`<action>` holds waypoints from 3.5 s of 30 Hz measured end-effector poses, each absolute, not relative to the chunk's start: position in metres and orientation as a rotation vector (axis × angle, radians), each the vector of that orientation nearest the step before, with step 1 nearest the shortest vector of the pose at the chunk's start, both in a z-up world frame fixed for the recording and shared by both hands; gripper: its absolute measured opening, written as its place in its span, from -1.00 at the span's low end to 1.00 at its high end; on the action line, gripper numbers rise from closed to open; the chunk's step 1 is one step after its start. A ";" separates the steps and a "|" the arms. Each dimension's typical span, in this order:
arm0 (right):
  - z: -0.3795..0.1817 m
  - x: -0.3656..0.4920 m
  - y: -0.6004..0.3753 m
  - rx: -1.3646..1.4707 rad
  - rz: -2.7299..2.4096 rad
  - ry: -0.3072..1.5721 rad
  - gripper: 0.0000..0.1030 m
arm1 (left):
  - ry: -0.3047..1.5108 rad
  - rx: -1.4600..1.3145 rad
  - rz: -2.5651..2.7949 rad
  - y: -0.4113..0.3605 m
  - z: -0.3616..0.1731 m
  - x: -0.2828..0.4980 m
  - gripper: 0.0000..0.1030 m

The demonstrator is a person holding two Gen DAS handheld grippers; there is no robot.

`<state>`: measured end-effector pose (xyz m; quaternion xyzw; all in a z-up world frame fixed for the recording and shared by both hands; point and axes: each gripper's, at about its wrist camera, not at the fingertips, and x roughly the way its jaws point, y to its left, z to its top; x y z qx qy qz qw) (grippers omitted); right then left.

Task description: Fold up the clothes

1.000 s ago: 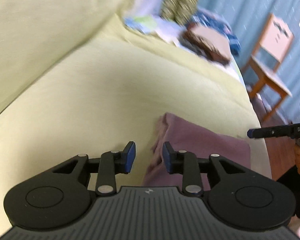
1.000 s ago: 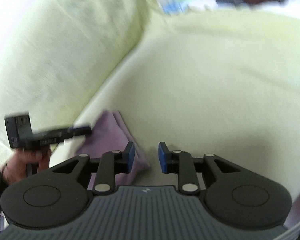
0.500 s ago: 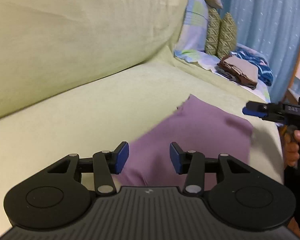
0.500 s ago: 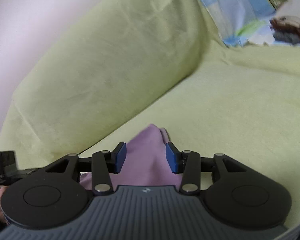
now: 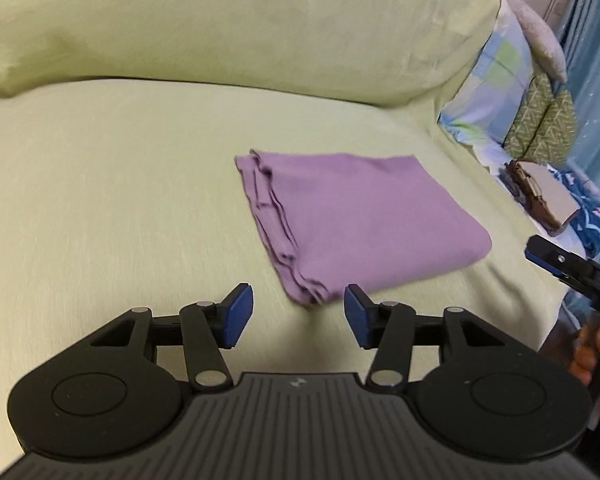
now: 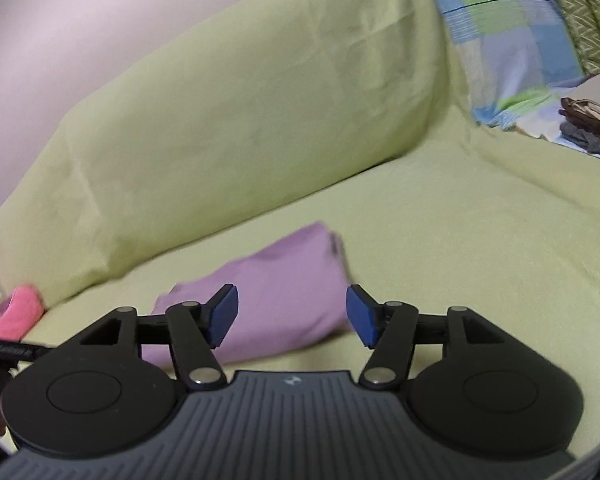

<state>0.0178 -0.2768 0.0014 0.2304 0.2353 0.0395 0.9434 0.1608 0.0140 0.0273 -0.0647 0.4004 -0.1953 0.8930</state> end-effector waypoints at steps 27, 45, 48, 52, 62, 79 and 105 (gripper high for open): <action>0.015 0.050 -0.335 0.452 0.169 0.607 0.65 | 0.838 -0.386 -0.399 0.005 0.008 0.165 0.19; -0.034 0.093 -0.368 0.714 0.196 0.632 0.67 | 0.786 -1.112 -0.377 0.046 -0.061 0.185 0.16; -0.033 0.090 -0.363 0.684 0.233 0.637 0.67 | 0.800 -1.045 -0.412 0.035 -0.061 0.196 -0.72; -0.033 0.089 -0.351 0.588 0.339 0.667 0.67 | 0.824 -0.974 -0.419 0.034 -0.063 0.198 -0.95; -0.028 0.086 -0.317 0.514 0.583 0.674 0.66 | 0.898 -0.832 -0.408 0.072 -0.052 0.190 -0.96; -0.066 0.115 -0.343 1.015 0.608 0.736 0.65 | 0.824 -0.362 -0.654 0.001 0.026 0.195 -0.85; -0.061 0.115 -0.299 0.796 0.722 0.878 0.66 | 0.871 0.211 -1.074 -0.158 0.021 0.313 -0.56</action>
